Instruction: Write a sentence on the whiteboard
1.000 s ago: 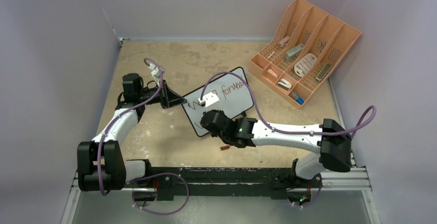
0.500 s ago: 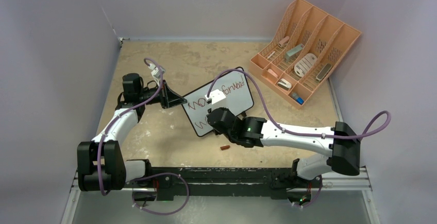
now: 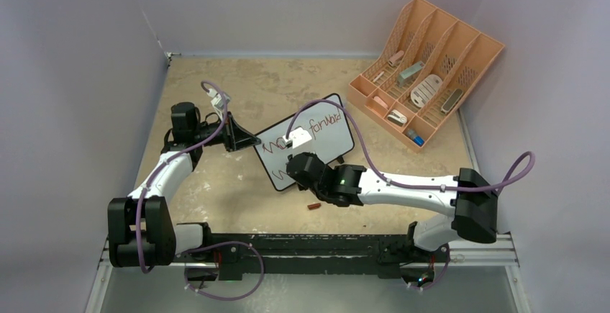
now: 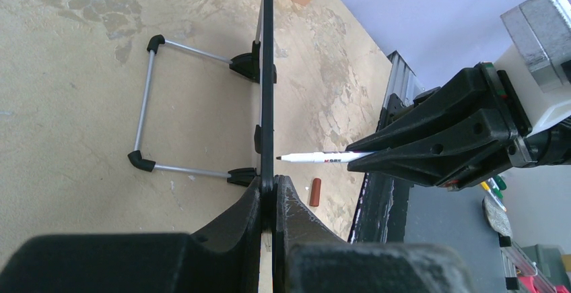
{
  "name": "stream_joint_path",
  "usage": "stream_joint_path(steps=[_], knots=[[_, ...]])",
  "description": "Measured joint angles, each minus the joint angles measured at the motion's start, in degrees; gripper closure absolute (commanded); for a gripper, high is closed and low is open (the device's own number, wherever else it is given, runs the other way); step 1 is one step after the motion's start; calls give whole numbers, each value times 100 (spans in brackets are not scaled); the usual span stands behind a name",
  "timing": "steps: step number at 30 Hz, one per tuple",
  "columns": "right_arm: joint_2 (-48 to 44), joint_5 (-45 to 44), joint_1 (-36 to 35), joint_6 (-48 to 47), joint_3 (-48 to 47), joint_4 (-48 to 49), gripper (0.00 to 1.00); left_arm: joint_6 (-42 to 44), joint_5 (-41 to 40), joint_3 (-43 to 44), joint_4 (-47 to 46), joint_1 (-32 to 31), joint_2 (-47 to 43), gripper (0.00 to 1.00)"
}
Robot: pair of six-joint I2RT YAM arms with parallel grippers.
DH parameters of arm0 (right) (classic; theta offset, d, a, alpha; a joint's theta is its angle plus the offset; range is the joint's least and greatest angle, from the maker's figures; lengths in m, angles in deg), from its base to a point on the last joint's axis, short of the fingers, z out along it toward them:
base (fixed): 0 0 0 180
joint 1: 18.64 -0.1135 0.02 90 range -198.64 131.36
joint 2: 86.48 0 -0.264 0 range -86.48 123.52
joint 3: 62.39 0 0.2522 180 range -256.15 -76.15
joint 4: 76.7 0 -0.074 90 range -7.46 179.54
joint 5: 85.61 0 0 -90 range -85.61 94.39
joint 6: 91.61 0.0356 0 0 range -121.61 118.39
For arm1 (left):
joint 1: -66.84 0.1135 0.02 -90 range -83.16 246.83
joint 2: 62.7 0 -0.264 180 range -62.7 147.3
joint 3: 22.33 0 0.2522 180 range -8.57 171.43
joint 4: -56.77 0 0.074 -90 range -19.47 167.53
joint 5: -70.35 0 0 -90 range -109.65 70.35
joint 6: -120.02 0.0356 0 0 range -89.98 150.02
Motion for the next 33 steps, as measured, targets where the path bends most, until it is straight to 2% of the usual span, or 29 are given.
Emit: stream_joint_path(steps=[33], knots=[[111,118,133,-15,0,107,100,2,-4,0,-4,0,11,100]])
